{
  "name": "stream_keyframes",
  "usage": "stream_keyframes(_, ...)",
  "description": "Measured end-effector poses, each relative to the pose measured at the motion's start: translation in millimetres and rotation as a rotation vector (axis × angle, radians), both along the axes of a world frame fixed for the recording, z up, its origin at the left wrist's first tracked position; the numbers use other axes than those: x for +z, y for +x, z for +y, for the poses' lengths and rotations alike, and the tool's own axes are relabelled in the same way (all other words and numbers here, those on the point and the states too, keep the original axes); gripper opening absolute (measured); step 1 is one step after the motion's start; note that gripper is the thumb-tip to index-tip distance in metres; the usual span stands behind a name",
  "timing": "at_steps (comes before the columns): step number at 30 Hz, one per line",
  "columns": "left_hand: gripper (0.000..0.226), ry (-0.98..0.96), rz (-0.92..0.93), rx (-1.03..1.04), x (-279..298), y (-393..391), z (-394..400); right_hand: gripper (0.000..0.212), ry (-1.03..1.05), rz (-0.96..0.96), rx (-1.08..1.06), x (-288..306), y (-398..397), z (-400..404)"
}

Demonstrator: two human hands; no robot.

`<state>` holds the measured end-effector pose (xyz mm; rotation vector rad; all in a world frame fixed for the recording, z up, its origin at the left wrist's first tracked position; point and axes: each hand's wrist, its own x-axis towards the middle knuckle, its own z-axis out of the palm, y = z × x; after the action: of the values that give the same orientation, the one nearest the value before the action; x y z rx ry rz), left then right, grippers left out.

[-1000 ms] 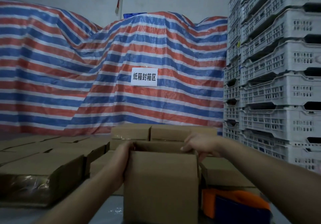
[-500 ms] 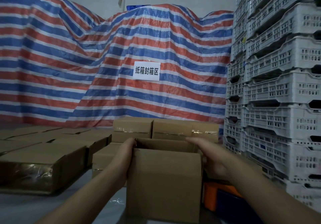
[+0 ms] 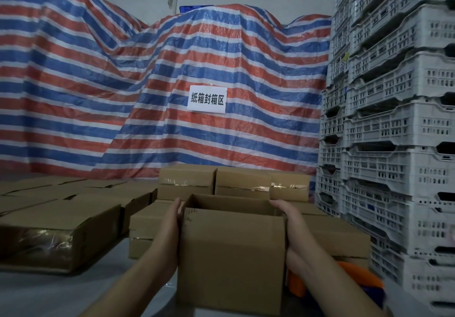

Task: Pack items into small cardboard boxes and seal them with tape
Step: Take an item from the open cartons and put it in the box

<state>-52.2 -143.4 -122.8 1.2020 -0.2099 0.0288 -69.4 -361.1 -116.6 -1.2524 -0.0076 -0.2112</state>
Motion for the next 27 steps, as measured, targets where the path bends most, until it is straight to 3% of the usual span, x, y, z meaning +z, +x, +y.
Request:
stream_keyframes(8, 0.040, 0.027, -0.014, -0.033, -3.4, 6.1, 6.4, 0.031, -0.111, 0.048, 0.037, 12.2, -7.3, -0.1)
stream_keyframes(13, 0.040, 0.009, 0.018, -0.046, -2.5, 7.4, 5.9, 0.009, -0.917, -0.258, -0.202, 51.4, -14.9, -3.8)
stream_keyframes(15, 0.039, -0.026, 0.019, -0.040, -2.3, 9.0, 5.6, 0.003, -1.161, -0.215, -0.086, 64.5, -16.0, -3.0)
stream_keyframes(17, 0.043, -0.062, 0.004, -0.037, -3.3, 10.8, 6.3, 0.017, -1.330, -0.111, 0.003, 72.4, -14.3, -2.2)
stream_keyframes(21, 0.038, -0.074, -0.033, -0.039, -4.3, 14.2, 13.7, 0.048, -1.349, -0.031, 0.037, 76.9, -15.1, -2.1)
stream_keyframes(27, 0.030, 0.178, -0.038, -0.101, -4.1, 17.0, 14.8, 0.054, -1.321, -0.032, 0.058, 73.7, -15.0, -3.1)
